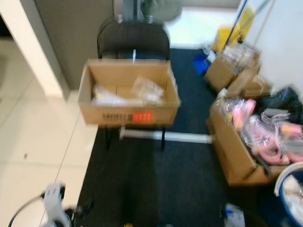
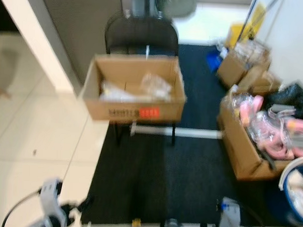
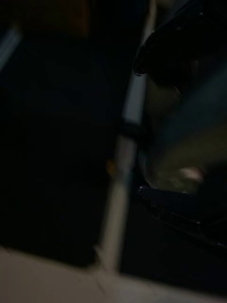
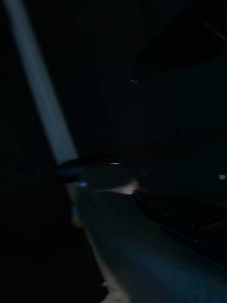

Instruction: Picking trash to rubbish bin

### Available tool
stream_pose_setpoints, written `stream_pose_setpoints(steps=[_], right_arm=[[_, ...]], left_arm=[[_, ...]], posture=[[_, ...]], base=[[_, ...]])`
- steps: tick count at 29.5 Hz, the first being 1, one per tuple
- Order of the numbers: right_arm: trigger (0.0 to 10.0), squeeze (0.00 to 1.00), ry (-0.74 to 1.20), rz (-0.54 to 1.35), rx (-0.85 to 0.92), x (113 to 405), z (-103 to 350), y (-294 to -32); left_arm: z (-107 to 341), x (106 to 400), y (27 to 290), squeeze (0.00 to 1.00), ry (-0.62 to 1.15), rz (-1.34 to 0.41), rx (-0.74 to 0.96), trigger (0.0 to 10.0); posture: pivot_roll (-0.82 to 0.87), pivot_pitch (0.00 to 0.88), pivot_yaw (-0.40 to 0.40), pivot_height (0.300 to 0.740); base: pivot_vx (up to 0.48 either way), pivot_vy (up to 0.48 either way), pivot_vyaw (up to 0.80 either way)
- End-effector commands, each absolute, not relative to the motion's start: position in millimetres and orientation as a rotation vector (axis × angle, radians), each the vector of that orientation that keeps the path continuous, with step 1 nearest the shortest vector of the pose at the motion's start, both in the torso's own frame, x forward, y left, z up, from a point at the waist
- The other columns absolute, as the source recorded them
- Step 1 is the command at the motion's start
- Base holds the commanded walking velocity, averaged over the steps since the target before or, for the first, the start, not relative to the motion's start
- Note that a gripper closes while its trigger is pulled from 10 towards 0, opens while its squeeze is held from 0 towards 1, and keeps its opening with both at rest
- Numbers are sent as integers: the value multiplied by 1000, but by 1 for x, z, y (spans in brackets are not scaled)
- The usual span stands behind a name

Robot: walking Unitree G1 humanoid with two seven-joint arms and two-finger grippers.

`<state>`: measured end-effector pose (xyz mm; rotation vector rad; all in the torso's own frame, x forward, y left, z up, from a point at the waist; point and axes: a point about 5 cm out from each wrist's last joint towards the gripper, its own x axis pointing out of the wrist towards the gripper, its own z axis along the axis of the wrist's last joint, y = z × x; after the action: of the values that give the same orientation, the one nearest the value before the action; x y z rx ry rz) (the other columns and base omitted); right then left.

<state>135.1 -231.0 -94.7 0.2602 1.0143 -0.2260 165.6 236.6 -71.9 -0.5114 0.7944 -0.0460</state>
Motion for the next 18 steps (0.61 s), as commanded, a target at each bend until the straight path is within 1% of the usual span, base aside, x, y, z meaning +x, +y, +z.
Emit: stream_pose_setpoints(steps=[1,3,4,5,8,9,10,11,12,13,16,17,18], right_arm=[[10000,0,1045,-245,247,127,-97,-233],[10000,0,1086,-254,237,117,-101,-233],[10000,0,1086,-254,237,117,-101,-233],[10000,0,1116,-252,219,110,-103,-233],[10000,0,1157,-244,182,103,-105,-234],[10000,0,1169,-238,167,101,-105,-234],[10000,0,1177,-228,147,101,-105,-235],[10000,0,1177,-228,147,101,-105,-235],[10000,0,1185,-217,125,101,-105,-235],[10000,0,1185,-217,125,101,-105,-235],[10000,0,1183,-211,111,104,-105,-235],[10000,0,1183,-211,111,104,-105,-235],[10000,0,1183,-205,105,105,-105,-235]], left_arm=[[-78,157,237,0,841,15,-482,10000],[-85,145,236,0,890,79,-480,10000],[-85,145,236,0,890,79,-480,10000],[-88,140,234,0,912,93,-476,10000],[-92,133,229,0,955,92,-442,10000],[-94,130,227,0,988,74,-380,10000],[-97,126,224,0,1037,34,-283,10000],[-97,126,224,0,1037,34,-283,10000],[-100,122,218,0,1092,-39,-135,10000],[-100,122,218,0,1092,-39,-135,10000],[-103,118,215,0,1135,-93,-23,10000],[-103,118,215,0,1135,-93,-23,10000],[-103,117,214,0,1148,-124,18,10000]], posture=[[-1,130,25,740],[-11,122,22,740],[-11,122,22,740],[-26,115,19,740],[-34,113,18,740],[-37,111,16,740],[-37,111,16,740],[-37,111,16,740],[-42,115,17,740],[-42,115,17,740],[-46,120,19,740],[-46,120,19,740],[-46,120,19,740]], base=[[0,0,0],[0,0,0],[0,0,0],[0,0,0],[0,0,-781],[0,0,-781],[0,0,-781],[0,0,-781],[0,0,-781],[0,0,-781],[0,0,-781],[0,0,-781],[0,0,-781]])
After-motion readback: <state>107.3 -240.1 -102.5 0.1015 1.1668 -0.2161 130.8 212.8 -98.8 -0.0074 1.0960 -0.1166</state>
